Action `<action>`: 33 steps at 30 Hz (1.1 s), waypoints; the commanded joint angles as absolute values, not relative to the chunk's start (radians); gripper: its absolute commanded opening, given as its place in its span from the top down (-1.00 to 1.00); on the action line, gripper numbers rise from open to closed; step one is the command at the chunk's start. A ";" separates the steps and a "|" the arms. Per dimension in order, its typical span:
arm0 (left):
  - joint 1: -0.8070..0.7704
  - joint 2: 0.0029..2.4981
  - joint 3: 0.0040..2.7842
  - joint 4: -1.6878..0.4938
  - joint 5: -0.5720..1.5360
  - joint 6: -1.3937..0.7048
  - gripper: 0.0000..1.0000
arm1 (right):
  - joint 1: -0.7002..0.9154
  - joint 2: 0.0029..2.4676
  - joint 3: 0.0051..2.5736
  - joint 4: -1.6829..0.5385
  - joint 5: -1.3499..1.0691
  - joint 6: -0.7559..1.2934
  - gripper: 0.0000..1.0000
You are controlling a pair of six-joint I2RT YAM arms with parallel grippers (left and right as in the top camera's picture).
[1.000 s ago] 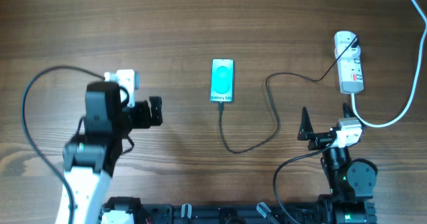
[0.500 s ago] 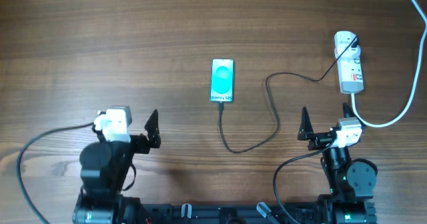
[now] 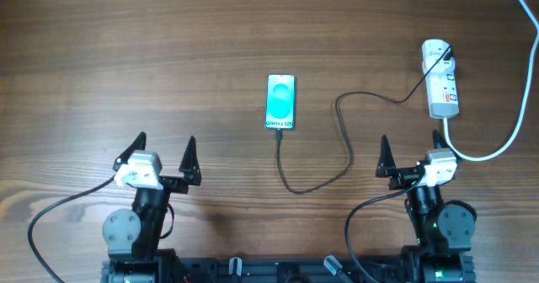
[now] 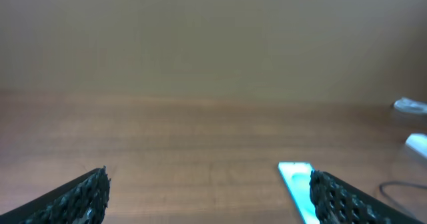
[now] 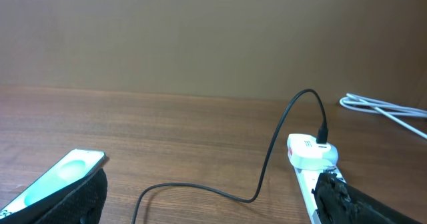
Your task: Plug charger to phone and switch on socket
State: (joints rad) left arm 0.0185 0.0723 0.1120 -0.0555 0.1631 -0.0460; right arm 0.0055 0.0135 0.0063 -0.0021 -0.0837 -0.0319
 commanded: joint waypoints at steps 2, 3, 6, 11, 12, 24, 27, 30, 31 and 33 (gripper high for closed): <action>0.031 0.024 0.055 0.015 0.193 -0.060 -1.00 | 0.001 0.004 0.005 0.000 -0.068 -0.034 -1.00; 0.031 0.012 0.047 0.028 0.193 -0.060 -1.00 | 0.001 0.004 0.005 0.000 -0.068 -0.035 -1.00; 0.031 0.003 0.010 0.096 0.194 -0.062 -1.00 | 0.001 0.004 0.005 0.000 -0.068 -0.034 -1.00; 0.031 0.003 0.006 0.068 0.134 -0.064 -1.00 | 0.001 0.004 0.005 0.000 -0.068 -0.035 -1.00; 0.031 0.003 0.006 0.053 0.116 -0.064 -1.00 | 0.001 0.004 0.005 0.000 -0.068 -0.034 -1.00; 0.031 0.003 0.006 -0.072 0.103 -0.003 -1.00 | 0.001 0.004 0.005 0.000 -0.068 -0.035 -1.00; 0.031 0.003 0.006 -0.072 0.095 -0.002 -1.00 | 0.001 0.004 0.005 0.000 -0.068 -0.035 -0.99; 0.031 0.003 0.006 -0.074 0.078 0.047 -1.00 | 0.001 0.004 0.005 0.000 -0.068 -0.034 -1.00; 0.031 0.003 0.006 -0.076 0.059 0.049 -1.00 | 0.001 0.004 0.005 0.000 -0.068 -0.035 -1.00; 0.031 0.003 0.006 -0.077 0.013 0.049 -1.00 | 0.001 0.004 0.005 0.000 -0.068 -0.035 -1.00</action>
